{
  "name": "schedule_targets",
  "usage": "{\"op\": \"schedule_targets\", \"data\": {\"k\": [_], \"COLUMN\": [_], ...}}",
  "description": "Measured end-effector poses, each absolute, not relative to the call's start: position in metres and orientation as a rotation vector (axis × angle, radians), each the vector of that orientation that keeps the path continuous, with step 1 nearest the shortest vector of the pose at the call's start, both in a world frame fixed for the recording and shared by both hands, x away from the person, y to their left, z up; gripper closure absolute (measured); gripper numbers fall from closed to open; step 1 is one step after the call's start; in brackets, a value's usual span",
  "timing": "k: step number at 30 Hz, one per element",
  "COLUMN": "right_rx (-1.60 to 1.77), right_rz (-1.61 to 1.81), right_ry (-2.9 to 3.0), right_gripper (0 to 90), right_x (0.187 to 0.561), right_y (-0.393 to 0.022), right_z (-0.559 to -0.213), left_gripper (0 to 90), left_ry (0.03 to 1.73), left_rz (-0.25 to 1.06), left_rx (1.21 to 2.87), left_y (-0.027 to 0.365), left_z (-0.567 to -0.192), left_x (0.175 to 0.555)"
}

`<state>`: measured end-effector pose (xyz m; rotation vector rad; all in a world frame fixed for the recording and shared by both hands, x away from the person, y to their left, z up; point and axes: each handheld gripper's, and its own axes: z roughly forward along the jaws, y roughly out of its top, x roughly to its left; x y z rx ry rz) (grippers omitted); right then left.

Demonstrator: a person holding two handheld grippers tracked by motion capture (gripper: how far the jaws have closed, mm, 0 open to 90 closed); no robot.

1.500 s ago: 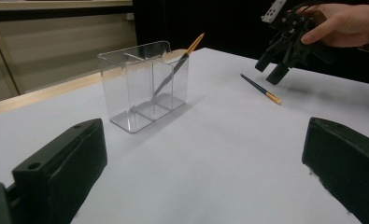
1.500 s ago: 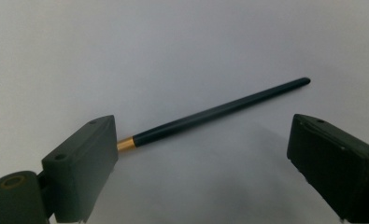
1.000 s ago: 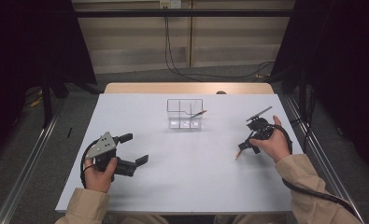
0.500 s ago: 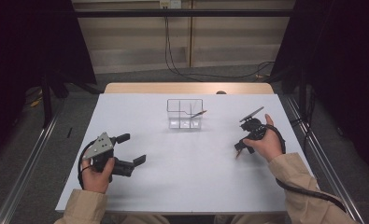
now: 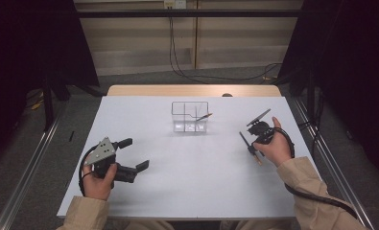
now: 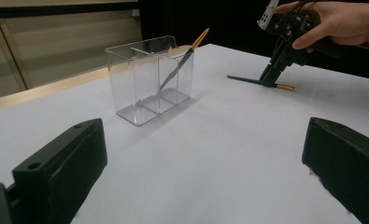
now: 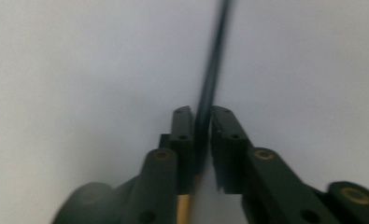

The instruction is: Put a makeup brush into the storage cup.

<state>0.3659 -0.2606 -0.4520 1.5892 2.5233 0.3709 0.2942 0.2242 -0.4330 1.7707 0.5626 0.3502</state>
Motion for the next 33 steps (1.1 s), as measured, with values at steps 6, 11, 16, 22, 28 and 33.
{"op": "schedule_targets", "data": {"k": [6,11,16,22,28,33], "right_rx": [1.615,1.621,1.647,1.637,1.621,1.600], "right_rz": [0.358,0.390,0.416,0.386,0.332,0.312], "right_ry": [2.553,2.563,2.567,2.583,2.600,2.601], "right_gripper": [83.1,82.8,77.3,76.4,77.0,77.9], "right_x": [0.367,0.366,0.362,0.358,0.353,0.352], "right_y": [-0.262,-0.267,-0.271,-0.274,-0.276,-0.275], "right_z": [-0.451,-0.451,-0.451,-0.449,-0.448,-0.450], "left_gripper": [0.0,0.0,0.0,0.0,0.0,0.0], "left_ry": [0.562,0.564,0.555,0.554,0.556,0.551], "left_rz": [0.353,0.351,0.348,0.349,0.347,0.346], "left_rx": [1.774,1.775,1.780,1.784,1.787,1.791], "left_y": [0.223,0.222,0.221,0.219,0.217,0.215], "left_z": [-0.433,-0.433,-0.433,-0.433,-0.433,-0.433], "left_x": [0.296,0.296,0.297,0.298,0.298,0.298]}}
